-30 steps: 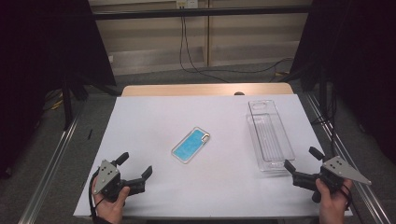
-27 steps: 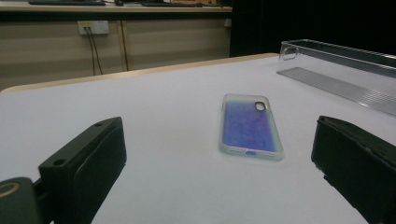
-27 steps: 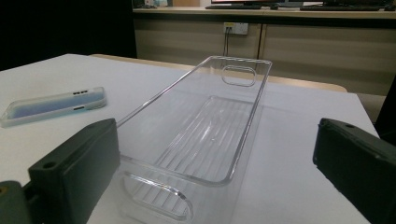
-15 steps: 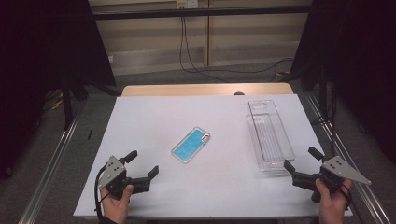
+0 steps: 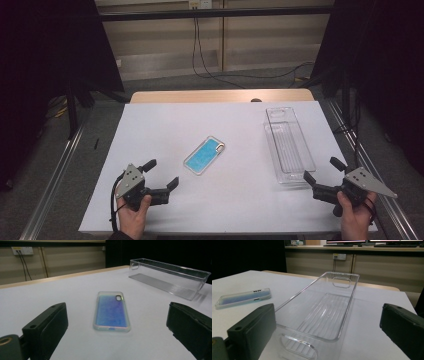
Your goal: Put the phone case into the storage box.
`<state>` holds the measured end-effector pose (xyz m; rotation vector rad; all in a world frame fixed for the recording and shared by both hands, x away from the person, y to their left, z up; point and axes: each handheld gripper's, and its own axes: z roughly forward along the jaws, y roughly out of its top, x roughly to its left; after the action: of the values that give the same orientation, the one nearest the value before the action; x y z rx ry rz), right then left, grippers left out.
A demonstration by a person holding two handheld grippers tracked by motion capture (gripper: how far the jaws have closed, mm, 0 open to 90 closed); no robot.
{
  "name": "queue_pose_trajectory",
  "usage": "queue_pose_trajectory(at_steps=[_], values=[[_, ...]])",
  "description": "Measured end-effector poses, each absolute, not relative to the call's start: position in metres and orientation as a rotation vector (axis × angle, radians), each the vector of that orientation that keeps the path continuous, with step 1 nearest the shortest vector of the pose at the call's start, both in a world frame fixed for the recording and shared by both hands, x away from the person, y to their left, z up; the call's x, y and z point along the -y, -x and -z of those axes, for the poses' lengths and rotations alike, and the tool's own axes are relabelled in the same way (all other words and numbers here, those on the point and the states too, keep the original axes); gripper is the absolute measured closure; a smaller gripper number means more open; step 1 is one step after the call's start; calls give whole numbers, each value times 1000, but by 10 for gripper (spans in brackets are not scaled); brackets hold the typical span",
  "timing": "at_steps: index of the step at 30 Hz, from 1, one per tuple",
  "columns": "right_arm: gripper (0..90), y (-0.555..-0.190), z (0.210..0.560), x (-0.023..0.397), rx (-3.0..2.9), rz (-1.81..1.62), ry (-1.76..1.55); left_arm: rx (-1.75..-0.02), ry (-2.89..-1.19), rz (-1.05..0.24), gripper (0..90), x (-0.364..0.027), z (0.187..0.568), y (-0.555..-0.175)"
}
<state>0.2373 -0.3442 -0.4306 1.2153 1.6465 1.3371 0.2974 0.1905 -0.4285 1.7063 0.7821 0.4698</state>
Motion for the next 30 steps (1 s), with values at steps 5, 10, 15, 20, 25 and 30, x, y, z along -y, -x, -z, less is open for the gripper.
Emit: queue_pose_trajectory(at_steps=[5,10,15,20,25,30], values=[[1,-238,431,343,-1652,-1333,-1212,-774,-1726,-483,35,-181,431,-302],[1,-238,431,343,-1651,-1335,-1213,-766,-1722,-458,38,-174,432,-309],[1,-238,431,343,-1655,-1337,-1210,-773,-1712,-497,39,-168,428,-315],[1,-238,431,343,-1658,-1339,-1212,-762,-1707,-492,41,-163,426,-319],[1,-238,431,343,-1655,-1342,-1212,-751,-1710,-483,41,-157,426,-327],[1,-238,431,344,-1655,-1339,-1209,-761,-1700,-485,41,-152,424,-337]])
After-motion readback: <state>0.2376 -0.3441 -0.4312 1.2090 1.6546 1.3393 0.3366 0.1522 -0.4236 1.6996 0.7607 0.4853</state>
